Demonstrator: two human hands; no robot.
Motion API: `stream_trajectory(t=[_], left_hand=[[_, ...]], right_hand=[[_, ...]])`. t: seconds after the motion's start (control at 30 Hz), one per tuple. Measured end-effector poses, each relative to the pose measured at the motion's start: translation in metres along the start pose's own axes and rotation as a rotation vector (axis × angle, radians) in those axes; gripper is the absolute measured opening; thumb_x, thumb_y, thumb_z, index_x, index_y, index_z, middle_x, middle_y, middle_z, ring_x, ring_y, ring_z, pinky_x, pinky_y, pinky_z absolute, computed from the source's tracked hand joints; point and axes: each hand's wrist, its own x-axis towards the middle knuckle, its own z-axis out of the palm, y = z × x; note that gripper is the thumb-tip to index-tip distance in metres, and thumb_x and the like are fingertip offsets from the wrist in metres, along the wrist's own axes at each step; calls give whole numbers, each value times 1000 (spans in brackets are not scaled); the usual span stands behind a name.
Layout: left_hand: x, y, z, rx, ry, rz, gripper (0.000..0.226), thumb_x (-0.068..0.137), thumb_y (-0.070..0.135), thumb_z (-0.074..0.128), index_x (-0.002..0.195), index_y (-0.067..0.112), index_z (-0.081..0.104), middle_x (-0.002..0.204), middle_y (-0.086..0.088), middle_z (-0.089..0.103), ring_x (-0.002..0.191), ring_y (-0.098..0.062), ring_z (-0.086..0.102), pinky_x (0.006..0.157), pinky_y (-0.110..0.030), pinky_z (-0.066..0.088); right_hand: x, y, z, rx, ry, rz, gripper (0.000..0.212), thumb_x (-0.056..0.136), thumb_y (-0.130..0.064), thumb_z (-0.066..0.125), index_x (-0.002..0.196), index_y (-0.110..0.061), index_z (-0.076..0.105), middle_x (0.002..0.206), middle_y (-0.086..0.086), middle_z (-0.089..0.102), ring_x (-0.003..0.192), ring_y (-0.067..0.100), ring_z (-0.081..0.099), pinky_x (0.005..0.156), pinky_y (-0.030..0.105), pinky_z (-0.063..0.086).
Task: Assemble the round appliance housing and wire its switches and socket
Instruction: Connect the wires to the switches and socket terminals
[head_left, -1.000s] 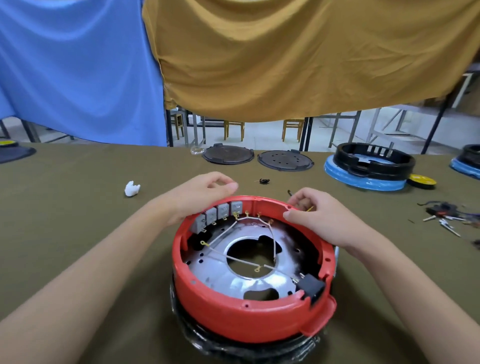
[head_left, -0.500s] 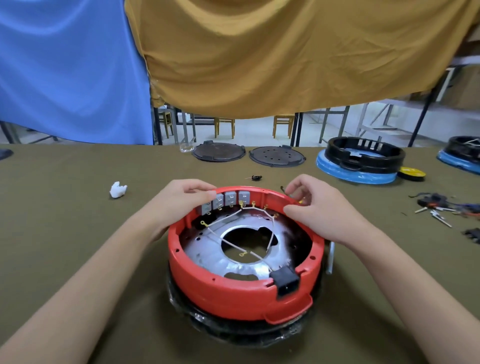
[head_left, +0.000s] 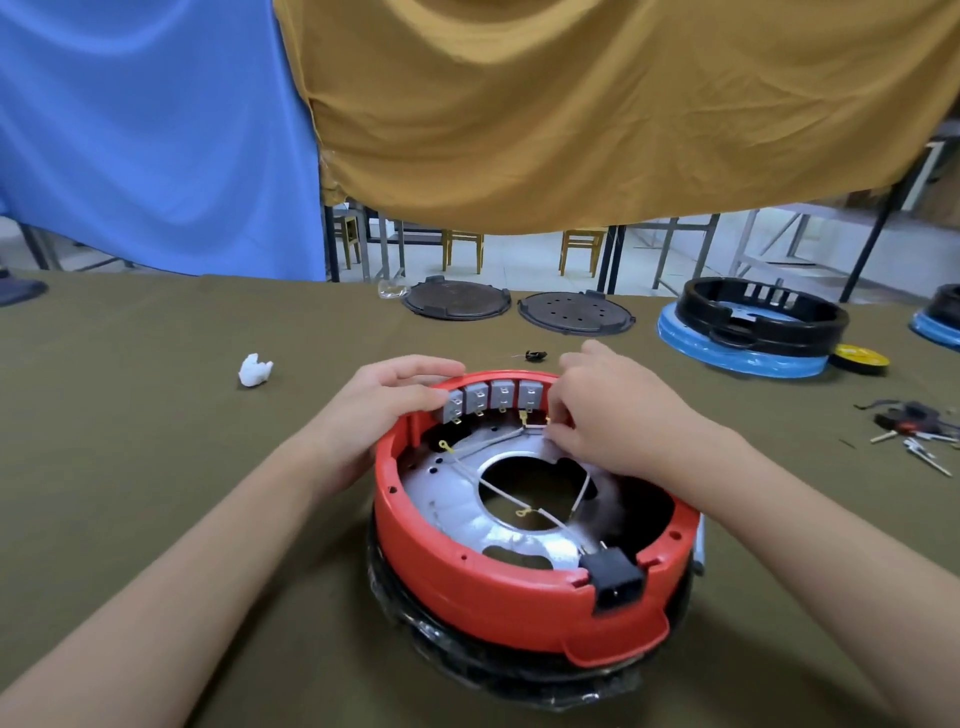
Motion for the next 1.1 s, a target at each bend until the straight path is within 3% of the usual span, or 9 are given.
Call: stream_trajectory(t=[0.13,0.3,0.47,0.6,0.67,0.77,0.9,1.03,1.1], left_hand=[[2,0,3,-9,9,6,28,91,0,58,114,10,70,114,-10,73,102,-31,70,89,-38,56],[0,3,4,70,23,23,26,90,1,61,108,16,73,111,-6,73,99,-25,71,89,-36,55],[-5,18,1,559,116,257,19,90,10,67,102,25,70,98,10,71,92,0,65,83,-15,47],[-17,36,6,849,159,480,14,87,26,67,101,29,65,94,15,65,96,-5,58,85,-19,44],[-23,39,16,963,125,535,20,83,35,67,102,32,62,89,17,63,93,-6,54,82,-20,42],[-23,36,28,1149,124,563,18,85,27,68,102,28,62,84,15,58,86,-12,48,78,-30,43],[-21,33,29,1149,161,528,9,86,27,69,93,28,64,75,14,58,81,-9,48,73,-26,41],[-19,30,30,1137,184,494,2,87,28,67,87,29,65,69,16,60,82,-7,49,68,-19,37],[-16,29,28,1066,179,445,2,87,29,68,85,29,68,77,15,60,86,-7,49,71,-17,35]], right_hand=[[-1,2,1,10,-8,-23,19,94,-27,57,86,-18,71,76,-9,40,89,16,39,74,30,42],[-1,-1,0,113,-16,-132,17,99,-32,53,95,-20,65,92,-7,47,94,13,35,83,28,40],[9,-5,-13,131,-26,-154,19,101,-34,50,102,-18,61,108,-1,48,101,18,47,88,38,45],[15,-8,-16,240,-11,-166,17,101,-32,51,100,-17,59,104,-1,51,89,23,57,82,41,47],[16,-7,-12,354,43,-161,14,99,-28,55,97,-15,60,99,-3,52,86,19,56,78,35,44],[16,-2,-5,545,89,-117,7,97,-23,59,94,-16,62,86,-12,58,76,5,53,69,23,40],[15,3,5,810,86,-78,5,97,-20,62,92,-20,63,62,-24,60,57,1,51,59,14,39],[18,3,7,860,102,-134,16,91,-23,70,105,-24,62,82,-7,62,68,7,53,66,21,42],[19,4,9,798,89,-185,27,88,-24,74,112,-29,62,91,-4,60,73,2,52,68,12,40]])
